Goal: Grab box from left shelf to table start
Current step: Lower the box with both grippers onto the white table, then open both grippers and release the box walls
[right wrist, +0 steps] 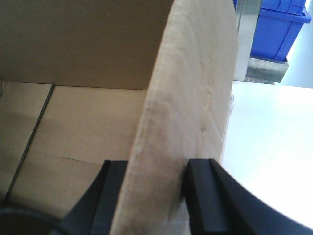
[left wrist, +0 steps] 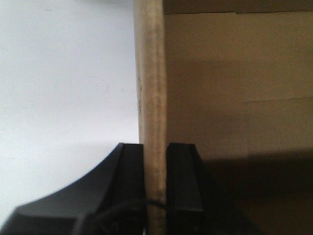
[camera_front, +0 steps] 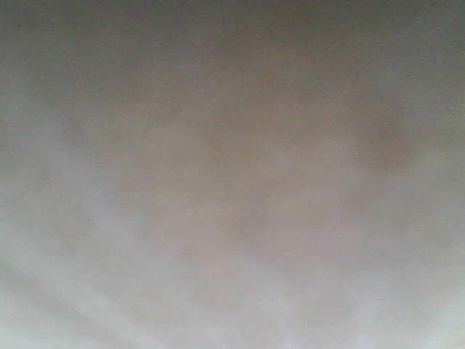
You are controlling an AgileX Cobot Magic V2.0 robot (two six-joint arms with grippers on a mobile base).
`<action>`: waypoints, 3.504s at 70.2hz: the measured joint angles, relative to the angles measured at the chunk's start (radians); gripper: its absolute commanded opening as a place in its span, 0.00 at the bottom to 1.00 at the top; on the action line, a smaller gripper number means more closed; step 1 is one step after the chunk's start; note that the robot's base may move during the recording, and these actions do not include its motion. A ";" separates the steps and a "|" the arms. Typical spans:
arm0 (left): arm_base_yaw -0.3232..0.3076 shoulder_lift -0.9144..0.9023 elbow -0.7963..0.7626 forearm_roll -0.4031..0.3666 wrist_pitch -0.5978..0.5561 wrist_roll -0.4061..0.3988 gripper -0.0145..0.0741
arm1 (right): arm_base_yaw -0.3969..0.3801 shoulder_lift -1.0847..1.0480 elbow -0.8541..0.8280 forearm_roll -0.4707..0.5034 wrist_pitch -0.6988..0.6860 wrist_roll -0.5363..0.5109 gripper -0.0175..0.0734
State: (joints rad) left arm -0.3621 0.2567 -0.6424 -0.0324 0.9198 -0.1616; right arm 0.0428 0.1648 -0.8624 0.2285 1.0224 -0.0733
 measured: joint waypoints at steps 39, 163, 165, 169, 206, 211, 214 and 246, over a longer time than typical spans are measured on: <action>0.000 0.479 -0.440 0.157 0.136 -0.084 0.06 | 0.002 0.472 -0.117 -0.012 -0.105 0.000 0.25; 0.093 0.727 -0.462 0.141 -0.038 -0.109 0.59 | 0.002 0.826 -0.294 -0.067 -0.053 -0.013 0.78; 0.093 0.694 -0.462 0.141 -0.038 -0.094 0.54 | 0.002 0.806 -0.297 -0.067 -0.047 -0.008 0.73; 0.093 0.649 -0.462 0.146 -0.034 -0.070 0.46 | 0.002 0.763 -0.299 -0.067 -0.033 -0.003 0.62; 0.093 0.195 -0.058 0.190 -0.082 0.006 0.06 | 0.002 0.170 0.134 -0.112 -0.128 -0.004 0.27; 0.093 0.153 0.003 0.190 -0.108 0.006 0.06 | 0.002 0.080 0.207 -0.132 -0.163 -0.004 0.27; 0.093 0.136 0.031 0.190 -0.122 0.006 0.06 | 0.002 0.037 0.248 -0.141 -0.184 -0.004 0.27; 0.093 0.084 0.113 0.193 -0.197 0.006 0.05 | 0.002 -0.082 0.413 -0.173 -0.313 -0.003 0.27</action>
State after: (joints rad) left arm -0.2689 0.3403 -0.5298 0.1602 0.7224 -0.1556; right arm 0.0447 0.0829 -0.4496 0.0554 0.7094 -0.0760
